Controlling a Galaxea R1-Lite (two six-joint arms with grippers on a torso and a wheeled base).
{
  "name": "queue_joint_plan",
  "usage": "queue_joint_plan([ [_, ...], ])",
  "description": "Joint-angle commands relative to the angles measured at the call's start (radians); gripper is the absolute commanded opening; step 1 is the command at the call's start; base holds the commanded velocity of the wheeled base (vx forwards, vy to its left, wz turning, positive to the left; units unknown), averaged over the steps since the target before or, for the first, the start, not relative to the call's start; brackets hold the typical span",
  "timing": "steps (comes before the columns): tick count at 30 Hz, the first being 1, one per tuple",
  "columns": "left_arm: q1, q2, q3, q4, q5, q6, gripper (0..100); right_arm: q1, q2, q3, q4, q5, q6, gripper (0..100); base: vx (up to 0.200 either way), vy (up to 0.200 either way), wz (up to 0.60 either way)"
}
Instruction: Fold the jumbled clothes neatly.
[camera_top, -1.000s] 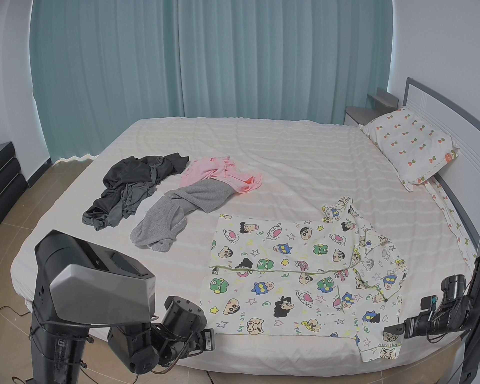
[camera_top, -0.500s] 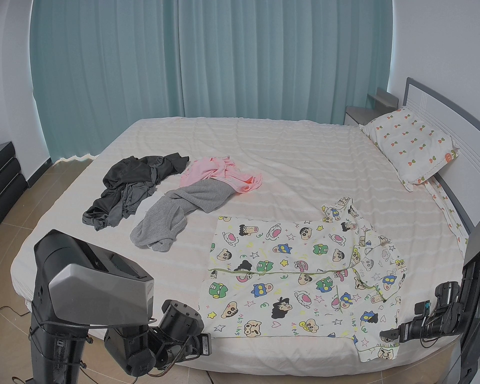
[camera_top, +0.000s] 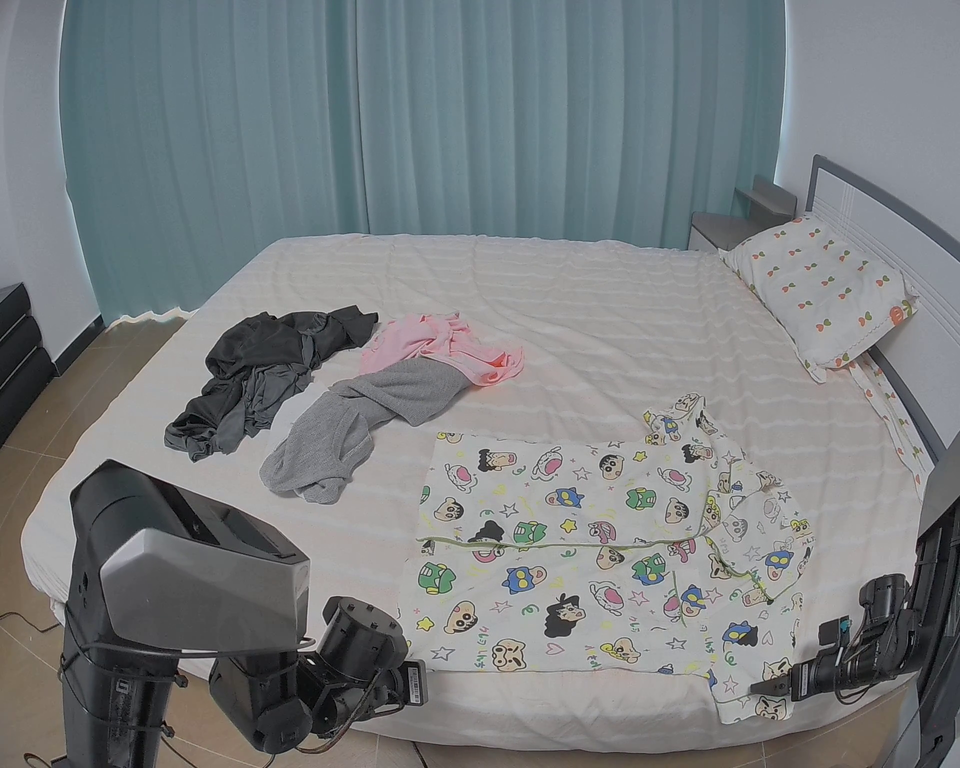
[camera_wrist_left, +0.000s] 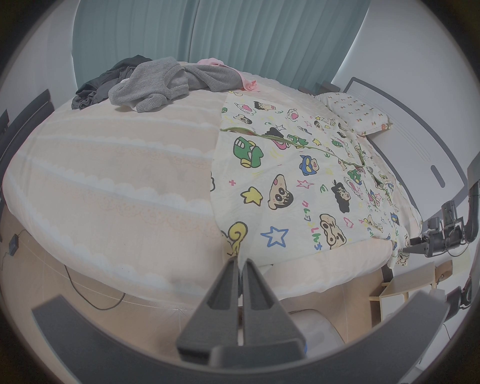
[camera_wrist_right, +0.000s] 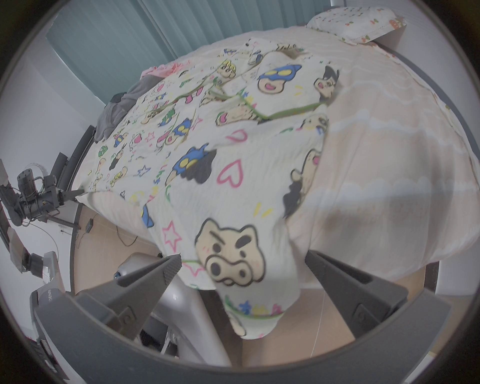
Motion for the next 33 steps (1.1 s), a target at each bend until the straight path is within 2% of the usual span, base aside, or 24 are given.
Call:
queue_joint_plan([
  [1, 0.0, 0.003, -0.002, -0.001, 0.001, 0.0, 0, 0.017, -0.03, 0.017, 0.02, -0.002, -0.001, 0, 0.0, 0.0, 0.0],
  [9, -0.005, 0.003, 0.001, -0.001, 0.001, 0.0, 0, 0.014, -0.058, 0.017, 0.064, -0.007, -0.002, 0, 0.0, 0.0, 0.0],
  [16, -0.011, 0.003, 0.001, -0.001, 0.002, 0.003, 0, -0.04, -0.085, 0.017, 0.115, -0.005, -0.031, 0, 0.0, 0.0, 0.0],
  [21, -0.011, 0.003, 0.004, -0.001, 0.005, 0.003, 0, -0.103, -0.153, 0.017, 0.245, 0.003, -0.099, 0, 0.0, 0.0, 0.0],
  [26, -0.021, -0.001, 0.017, 0.0, 0.004, 0.007, 0, -0.132, -0.194, 0.017, 0.296, 0.004, -0.137, 0, 0.0, 0.0, 0.0],
  [28, -0.029, -0.003, 0.032, -0.001, 0.004, 0.015, 0, -0.167, -0.22, 0.017, 0.352, 0.004, -0.2, 0, 0.0, 0.0, 0.0],
  [33, -0.029, -0.003, 0.044, -0.001, 0.005, 0.018, 0, -0.188, -0.253, 0.017, 0.414, 0.007, -0.221, 0, 0.0, 0.0, 0.0],
])
